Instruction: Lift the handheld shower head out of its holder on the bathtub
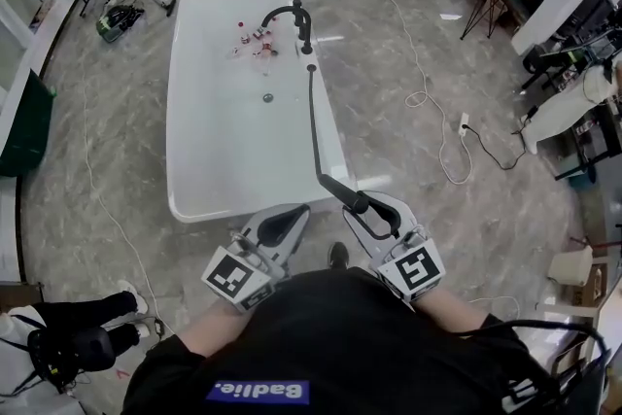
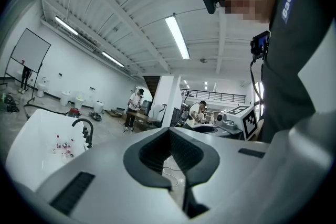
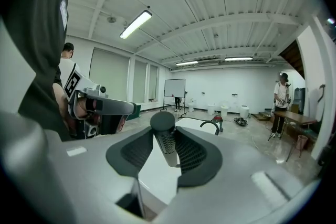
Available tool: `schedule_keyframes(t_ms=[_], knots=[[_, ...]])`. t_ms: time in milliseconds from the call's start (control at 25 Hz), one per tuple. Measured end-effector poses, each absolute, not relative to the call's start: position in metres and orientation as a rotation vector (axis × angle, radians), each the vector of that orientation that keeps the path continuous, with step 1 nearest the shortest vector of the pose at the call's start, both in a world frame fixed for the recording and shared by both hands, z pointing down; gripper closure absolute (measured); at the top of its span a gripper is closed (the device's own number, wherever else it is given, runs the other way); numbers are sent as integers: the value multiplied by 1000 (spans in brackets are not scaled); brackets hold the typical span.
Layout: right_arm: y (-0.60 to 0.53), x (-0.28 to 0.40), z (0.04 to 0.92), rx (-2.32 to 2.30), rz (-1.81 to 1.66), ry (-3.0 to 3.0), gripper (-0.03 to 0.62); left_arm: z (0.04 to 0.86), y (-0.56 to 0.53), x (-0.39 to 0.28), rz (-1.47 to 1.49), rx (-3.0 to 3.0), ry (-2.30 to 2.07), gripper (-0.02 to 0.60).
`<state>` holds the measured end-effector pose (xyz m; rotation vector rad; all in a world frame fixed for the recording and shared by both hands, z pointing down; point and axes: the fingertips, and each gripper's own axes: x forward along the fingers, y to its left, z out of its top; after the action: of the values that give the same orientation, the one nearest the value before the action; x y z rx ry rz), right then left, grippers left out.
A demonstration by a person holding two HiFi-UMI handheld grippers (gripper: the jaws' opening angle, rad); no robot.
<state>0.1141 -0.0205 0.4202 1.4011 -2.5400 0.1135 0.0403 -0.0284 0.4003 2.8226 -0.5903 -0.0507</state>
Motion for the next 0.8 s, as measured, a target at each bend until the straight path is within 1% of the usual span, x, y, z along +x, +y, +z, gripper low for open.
schedule_keyframes(t_ms=[800], knots=[[-37, 108, 419, 1346, 119, -2581, 465, 395, -32, 41, -50, 2841, -614, 588]])
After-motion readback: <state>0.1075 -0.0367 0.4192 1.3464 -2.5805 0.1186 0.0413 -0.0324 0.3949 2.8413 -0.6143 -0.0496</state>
